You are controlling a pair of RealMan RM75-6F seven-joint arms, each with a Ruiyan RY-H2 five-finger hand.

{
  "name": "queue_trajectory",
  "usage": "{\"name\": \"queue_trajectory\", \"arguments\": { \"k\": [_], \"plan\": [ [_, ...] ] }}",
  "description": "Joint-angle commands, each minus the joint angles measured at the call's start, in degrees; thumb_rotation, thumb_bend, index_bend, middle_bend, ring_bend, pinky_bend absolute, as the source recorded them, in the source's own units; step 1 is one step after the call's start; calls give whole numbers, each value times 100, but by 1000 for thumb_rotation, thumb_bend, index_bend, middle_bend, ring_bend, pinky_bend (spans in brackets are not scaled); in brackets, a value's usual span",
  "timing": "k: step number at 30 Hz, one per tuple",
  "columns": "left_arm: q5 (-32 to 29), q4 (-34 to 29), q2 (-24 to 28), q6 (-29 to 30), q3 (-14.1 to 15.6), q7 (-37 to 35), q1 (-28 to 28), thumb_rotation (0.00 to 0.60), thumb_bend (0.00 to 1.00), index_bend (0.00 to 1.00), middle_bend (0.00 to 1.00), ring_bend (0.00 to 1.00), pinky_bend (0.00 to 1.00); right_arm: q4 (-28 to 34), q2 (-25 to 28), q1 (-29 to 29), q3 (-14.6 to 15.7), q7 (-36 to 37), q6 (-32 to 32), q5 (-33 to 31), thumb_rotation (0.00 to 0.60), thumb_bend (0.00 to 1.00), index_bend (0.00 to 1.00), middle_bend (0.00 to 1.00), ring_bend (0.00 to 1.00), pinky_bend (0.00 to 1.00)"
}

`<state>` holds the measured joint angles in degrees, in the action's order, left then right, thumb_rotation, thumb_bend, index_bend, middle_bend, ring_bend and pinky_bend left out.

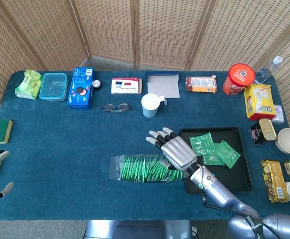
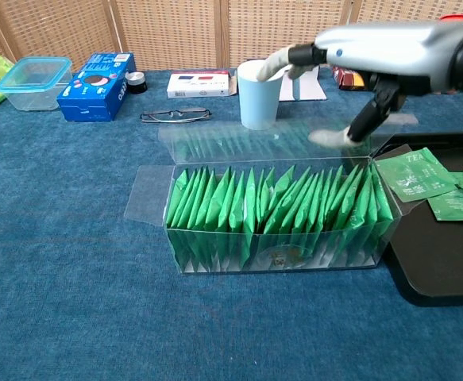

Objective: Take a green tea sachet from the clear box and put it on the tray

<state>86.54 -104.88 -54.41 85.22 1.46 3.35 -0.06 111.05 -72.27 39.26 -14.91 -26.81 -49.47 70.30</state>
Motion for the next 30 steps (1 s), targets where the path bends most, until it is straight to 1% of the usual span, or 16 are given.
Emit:
{"name": "queue_trajectory", "arguments": {
  "k": [1, 5, 7, 9, 10, 12, 15, 17, 23, 30],
  "plan": [
    [3, -1, -7, 1, -2, 9, -3, 600, 239, 114, 122, 70, 236, 48, 173, 124, -74, 55, 111, -166, 600, 419, 117, 96, 140, 107],
    [8, -8, -15, -14, -1, 33, -14, 600, 239, 114, 122, 69, 236, 12, 354, 302, -95, 133, 347, -415, 600, 451, 127, 97, 142, 107],
    [7, -13, -15, -13, -6, 40, -18, 600, 239, 114, 121, 69, 236, 1, 426, 396, -96, 192, 479, -544, 600, 495, 137, 97, 143, 107],
    [8, -18, -16, -6, -12, 36, -21, 600, 239, 114, 121, 69, 236, -16, 494, 495, -87, 243, 622, -659, 600, 574, 156, 97, 145, 107],
    [9, -17, -19, -3, -16, 33, -23, 600, 239, 114, 121, 69, 236, -27, 528, 557, -80, 265, 699, -716, 600, 599, 170, 98, 146, 107],
    [18, -13, -27, 0, -18, 29, -26, 600, 239, 114, 121, 69, 236, -49, 566, 661, -70, 321, 829, -814, 600, 655, 253, 102, 151, 107],
    [25, -2, -36, -3, -16, 24, -29, 600, 239, 114, 120, 68, 236, -101, 585, 808, -78, 438, 988, -956, 600, 687, 375, 112, 166, 107],
    [22, 10, -43, 3, -18, 14, -27, 600, 239, 114, 120, 68, 236, -163, 570, 900, -74, 479, 1041, -1014, 600, 700, 423, 126, 176, 107],
    [8, 71, -62, 21, -25, -48, -17, 600, 239, 114, 120, 68, 236, -307, 535, 1112, -50, 625, 1114, -1236, 600, 745, 500, 157, 199, 107],
    [17, 140, -94, 14, -36, -112, -32, 600, 239, 114, 120, 67, 236, -407, 570, 1398, 30, 625, 1202, -1675, 600, 763, 590, 184, 199, 102]
  ]
}}
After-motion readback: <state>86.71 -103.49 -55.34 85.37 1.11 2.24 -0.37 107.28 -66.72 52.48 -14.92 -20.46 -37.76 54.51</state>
